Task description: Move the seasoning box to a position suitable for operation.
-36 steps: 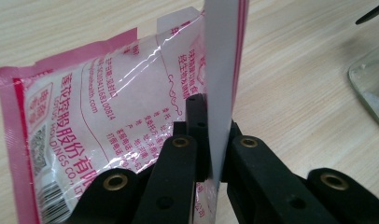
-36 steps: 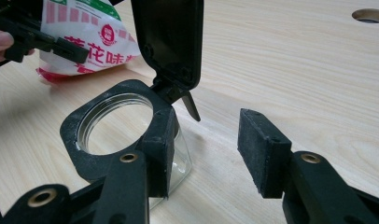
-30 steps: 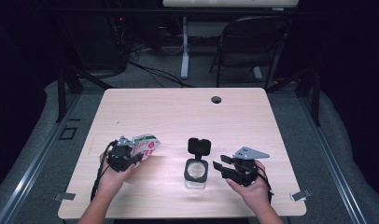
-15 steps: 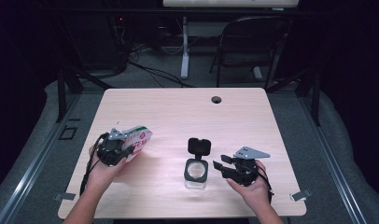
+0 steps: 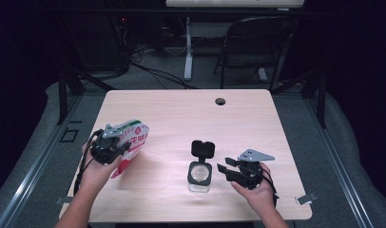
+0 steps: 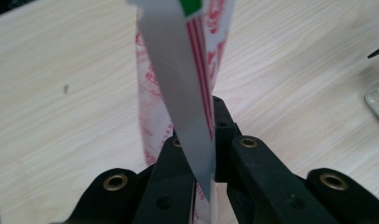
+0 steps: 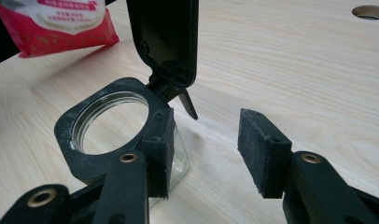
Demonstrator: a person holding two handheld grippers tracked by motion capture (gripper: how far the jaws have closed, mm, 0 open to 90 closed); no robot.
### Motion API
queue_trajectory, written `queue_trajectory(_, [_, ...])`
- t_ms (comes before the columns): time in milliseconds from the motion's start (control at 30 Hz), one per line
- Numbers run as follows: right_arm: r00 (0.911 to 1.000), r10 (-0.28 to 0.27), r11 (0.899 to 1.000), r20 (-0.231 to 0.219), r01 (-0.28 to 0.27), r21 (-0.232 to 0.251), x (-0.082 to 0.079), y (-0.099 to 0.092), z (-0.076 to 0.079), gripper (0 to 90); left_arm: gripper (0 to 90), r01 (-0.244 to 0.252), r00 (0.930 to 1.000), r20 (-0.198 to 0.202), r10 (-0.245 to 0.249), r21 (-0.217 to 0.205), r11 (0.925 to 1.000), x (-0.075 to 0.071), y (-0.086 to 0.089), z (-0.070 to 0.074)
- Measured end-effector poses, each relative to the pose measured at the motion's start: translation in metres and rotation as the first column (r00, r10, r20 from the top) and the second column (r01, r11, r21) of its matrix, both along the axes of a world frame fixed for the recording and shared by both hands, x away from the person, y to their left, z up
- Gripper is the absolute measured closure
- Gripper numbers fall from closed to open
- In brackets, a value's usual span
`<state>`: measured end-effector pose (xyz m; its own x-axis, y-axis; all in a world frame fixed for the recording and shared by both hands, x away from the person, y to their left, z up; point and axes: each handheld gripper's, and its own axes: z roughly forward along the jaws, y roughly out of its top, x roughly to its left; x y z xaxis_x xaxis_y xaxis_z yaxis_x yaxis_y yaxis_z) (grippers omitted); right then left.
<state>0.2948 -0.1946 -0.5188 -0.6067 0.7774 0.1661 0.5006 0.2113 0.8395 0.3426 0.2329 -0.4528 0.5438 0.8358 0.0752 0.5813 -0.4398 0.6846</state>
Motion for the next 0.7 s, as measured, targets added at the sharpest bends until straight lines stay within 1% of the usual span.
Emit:
queue_trajectory(33, [1.0000, -0.006, 1.000, 0.001, 0.006, -0.002, 0.000, -0.001, 0.000, 56.1, 90.0, 0.000, 0.9999, 0.012, 0.000, -0.001, 1.0000, -0.001, 0.002, 0.006])
queue_trajectory(100, [1.0000, -0.007, 1.000, 0.001, 0.007, 0.000, 0.001, -0.001, 0.000, 56.1, 90.0, 0.012, 0.9999, 0.010, -0.011, -0.008, 0.9999, -0.002, 0.004, 0.012])
queue_trajectory(200, [1.0000, -0.007, 1.000, 0.004, 0.007, -0.005, 0.001, -0.002, 0.001, 55.5, 90.0, 0.035, 0.9992, 0.019, -0.034, -0.027, 0.9990, -0.005, 0.003, 0.020])
queue_trajectory(300, [0.9999, -0.010, 1.000, 0.011, 0.010, -0.003, 0.001, -0.003, 0.001, 53.5, 90.0, 0.058, 0.9977, 0.037, -0.057, -0.044, 0.9973, -0.010, -0.002, 0.026])
queue_trajectory(433, [0.9998, -0.007, 1.000, 0.018, 0.007, 0.008, 0.001, -0.003, 0.002, 50.9, 90.0, 0.101, 0.9942, 0.042, -0.099, -0.045, 0.9938, -0.014, -0.012, 0.031])
queue_trajectory(500, [0.9998, -0.006, 1.000, 0.020, 0.006, 0.017, 0.001, -0.003, 0.003, 50.5, 90.0, 0.123, 0.9918, 0.041, -0.121, -0.049, 0.9912, -0.016, -0.016, 0.032])
queue_trajectory(567, [0.9998, -0.004, 1.000, 0.021, 0.004, 0.014, 0.002, -0.004, 0.004, 49.5, 90.0, 0.141, 0.9896, 0.037, -0.139, -0.059, 0.9882, -0.018, -0.021, 0.033])
queue_trajectory(633, [0.9998, -0.005, 1.000, 0.019, 0.005, 0.022, 0.002, -0.006, 0.005, 48.4, 90.0, 0.163, 0.9863, 0.033, -0.161, -0.070, 0.9841, -0.020, -0.026, 0.034])
queue_trajectory(700, [0.9999, -0.004, 0.999, 0.014, 0.004, 0.032, 0.003, -0.007, 0.005, 47.7, 90.0, 0.192, 0.9814, 0.024, -0.190, -0.078, 0.9784, -0.021, -0.032, 0.034])
